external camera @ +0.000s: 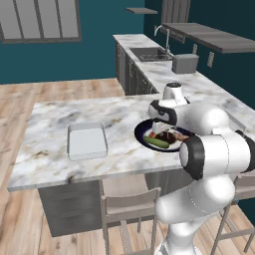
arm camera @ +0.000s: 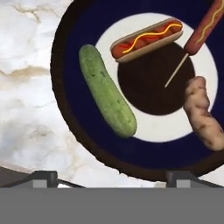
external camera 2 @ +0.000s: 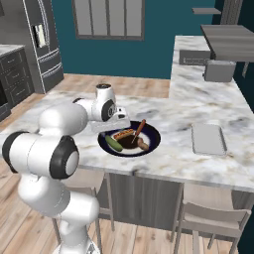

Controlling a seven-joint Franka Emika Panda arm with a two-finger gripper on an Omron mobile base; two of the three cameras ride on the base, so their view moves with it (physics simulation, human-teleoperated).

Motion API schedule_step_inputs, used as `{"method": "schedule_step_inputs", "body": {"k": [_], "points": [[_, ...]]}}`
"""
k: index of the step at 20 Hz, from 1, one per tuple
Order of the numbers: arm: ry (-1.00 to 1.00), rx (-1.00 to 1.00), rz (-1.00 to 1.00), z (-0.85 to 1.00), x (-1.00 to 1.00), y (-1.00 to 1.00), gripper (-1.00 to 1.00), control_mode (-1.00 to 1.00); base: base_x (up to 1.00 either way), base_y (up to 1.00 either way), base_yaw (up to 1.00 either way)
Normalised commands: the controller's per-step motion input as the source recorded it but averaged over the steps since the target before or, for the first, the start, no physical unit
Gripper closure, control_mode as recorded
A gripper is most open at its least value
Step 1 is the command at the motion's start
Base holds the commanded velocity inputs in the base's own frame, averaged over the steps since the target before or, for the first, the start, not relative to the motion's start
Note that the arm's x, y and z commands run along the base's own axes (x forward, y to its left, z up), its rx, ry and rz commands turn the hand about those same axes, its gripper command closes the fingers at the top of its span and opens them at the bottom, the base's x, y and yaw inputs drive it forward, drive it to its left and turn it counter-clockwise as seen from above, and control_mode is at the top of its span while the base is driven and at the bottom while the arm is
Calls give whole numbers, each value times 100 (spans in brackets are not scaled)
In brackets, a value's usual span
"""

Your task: Place one cooked food and one vegetable from the large plate to each tupperware container.

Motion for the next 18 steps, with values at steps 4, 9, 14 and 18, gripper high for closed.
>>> {"method": "schedule_step_inputs", "body": {"k": [4,9,14,18], "points": [[-2,0,0,-34,6,-6,-100,-100,0,0,0],[1,0,2,-52,36,-2,-100,-100,0,0,0],[7,0,4,-30,46,0,-100,-100,0,0,0],[7,0,8,-27,34,0,-100,-100,0,0,0]]}}
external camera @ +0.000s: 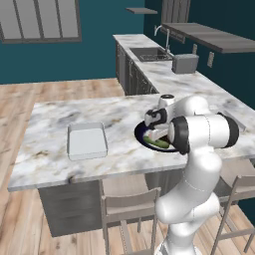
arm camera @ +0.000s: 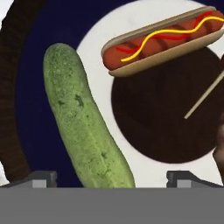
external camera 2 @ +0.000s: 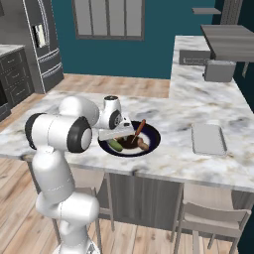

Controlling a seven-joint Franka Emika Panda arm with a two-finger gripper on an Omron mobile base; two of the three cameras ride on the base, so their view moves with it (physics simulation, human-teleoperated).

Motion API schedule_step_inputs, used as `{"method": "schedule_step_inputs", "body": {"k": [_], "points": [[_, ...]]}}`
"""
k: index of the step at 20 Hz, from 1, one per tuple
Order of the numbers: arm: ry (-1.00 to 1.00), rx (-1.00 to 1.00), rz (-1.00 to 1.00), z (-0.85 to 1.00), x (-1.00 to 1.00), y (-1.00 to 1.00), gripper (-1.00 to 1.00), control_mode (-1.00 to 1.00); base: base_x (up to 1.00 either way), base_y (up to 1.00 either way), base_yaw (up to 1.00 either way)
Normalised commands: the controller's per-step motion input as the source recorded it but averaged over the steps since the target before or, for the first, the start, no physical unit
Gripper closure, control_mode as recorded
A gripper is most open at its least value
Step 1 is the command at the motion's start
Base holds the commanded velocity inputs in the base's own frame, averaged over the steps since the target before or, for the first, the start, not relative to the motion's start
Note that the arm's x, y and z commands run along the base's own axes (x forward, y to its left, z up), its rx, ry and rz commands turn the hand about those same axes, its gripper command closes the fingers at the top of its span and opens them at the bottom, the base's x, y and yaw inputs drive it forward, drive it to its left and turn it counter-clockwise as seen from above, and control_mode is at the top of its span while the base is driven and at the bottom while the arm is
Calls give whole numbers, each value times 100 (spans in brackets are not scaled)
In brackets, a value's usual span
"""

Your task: Place one cooked food and one vegetable from the large plate to each tupperware container.

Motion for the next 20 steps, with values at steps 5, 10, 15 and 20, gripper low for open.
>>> {"method": "schedule_step_inputs", "body": {"k": [5,10,15,20], "points": [[9,0,6,-32,0,1,-100,-100,0,0,0],[8,0,7,-33,0,3,-100,-100,0,0,0],[3,0,7,-19,0,8,-100,-100,0,0,0],[2,0,3,-7,-2,8,100,-100,0,0,0]]}}
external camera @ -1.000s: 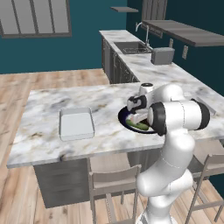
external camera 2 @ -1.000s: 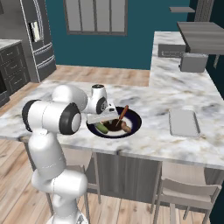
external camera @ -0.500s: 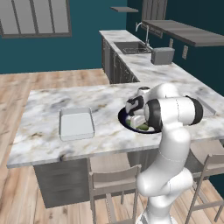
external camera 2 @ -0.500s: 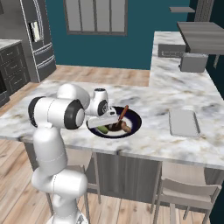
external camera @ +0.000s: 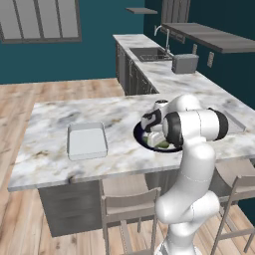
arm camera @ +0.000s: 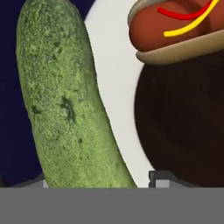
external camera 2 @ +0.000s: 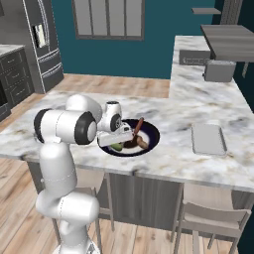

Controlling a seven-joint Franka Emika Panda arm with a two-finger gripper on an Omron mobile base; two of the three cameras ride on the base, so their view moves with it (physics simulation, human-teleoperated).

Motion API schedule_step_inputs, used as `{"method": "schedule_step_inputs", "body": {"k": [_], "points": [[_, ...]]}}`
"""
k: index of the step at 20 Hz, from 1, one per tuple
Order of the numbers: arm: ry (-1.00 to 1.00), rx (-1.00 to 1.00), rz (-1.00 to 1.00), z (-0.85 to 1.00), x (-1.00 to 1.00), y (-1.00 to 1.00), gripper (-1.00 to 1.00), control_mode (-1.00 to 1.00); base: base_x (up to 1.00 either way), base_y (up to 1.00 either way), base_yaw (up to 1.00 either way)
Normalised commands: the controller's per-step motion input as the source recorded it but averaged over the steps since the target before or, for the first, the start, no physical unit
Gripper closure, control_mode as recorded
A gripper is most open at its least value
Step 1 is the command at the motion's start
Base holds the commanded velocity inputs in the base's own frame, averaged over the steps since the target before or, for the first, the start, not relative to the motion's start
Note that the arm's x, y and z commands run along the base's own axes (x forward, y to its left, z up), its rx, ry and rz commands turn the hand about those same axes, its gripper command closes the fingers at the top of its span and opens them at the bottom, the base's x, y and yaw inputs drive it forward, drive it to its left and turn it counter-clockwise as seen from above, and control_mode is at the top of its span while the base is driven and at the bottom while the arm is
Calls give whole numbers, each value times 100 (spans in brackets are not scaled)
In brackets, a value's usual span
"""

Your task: Place one cooked food and one vegetable from the large plate to each tupperware container.

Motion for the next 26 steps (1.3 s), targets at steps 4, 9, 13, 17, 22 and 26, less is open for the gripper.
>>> {"method": "schedule_step_inputs", "body": {"k": [4,9,13,17,22,26], "points": [[1,0,-1,2,0,0,100,-100,0,0,0],[-2,0,-21,56,-7,32,100,-100,0,0,0],[-3,0,-31,95,-18,66,100,-100,0,0,0],[-2,0,-45,86,-17,92,100,-100,0,0,0],[0,0,-43,31,-16,100,100,-100,0,0,0],[0,0,-39,13,3,96,100,-100,0,0,0]]}}
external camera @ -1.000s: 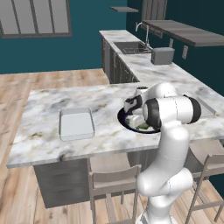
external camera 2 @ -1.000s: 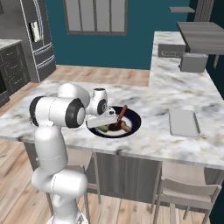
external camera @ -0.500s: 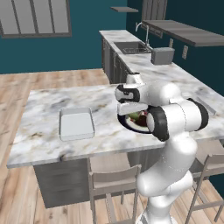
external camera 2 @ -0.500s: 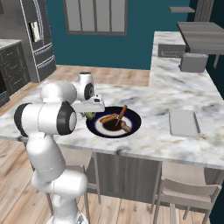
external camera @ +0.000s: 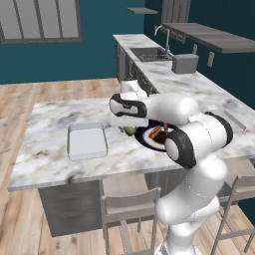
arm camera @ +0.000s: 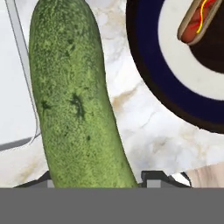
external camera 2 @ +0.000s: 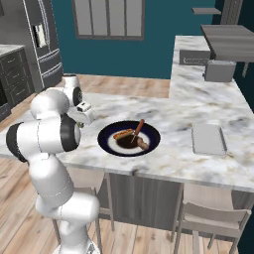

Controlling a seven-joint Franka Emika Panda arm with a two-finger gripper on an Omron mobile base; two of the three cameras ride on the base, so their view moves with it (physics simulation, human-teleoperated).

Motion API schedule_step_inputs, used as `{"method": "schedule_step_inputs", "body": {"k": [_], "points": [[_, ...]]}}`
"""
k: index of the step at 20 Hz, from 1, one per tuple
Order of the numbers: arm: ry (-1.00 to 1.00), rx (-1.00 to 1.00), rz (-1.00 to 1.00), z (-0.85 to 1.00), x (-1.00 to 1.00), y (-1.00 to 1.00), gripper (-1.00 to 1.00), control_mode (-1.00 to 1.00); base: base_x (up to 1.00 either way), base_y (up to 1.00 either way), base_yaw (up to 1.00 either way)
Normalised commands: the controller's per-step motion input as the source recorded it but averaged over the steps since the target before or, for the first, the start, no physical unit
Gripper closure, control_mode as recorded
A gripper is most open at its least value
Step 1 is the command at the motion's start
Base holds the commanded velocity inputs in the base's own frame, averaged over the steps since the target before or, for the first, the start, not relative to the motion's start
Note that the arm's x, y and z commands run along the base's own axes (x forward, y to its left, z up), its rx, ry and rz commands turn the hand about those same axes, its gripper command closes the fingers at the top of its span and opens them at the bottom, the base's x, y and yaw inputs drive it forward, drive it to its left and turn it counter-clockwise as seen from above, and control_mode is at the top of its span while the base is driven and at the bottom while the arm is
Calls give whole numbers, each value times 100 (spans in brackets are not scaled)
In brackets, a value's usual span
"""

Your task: Place one cooked food and one vegetable from the large plate to each tupperware container.

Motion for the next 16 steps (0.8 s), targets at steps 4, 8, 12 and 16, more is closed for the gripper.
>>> {"method": "schedule_step_inputs", "body": {"k": [4,8,12,16], "points": [[0,0,-43,5,7,96,100,-100,0,0,0],[0,0,-38,3,27,85,100,-100,0,0,0],[0,0,-7,0,50,27,100,-100,0,0,0],[0,0,0,-15,47,29,100,-100,0,0,0]]}}
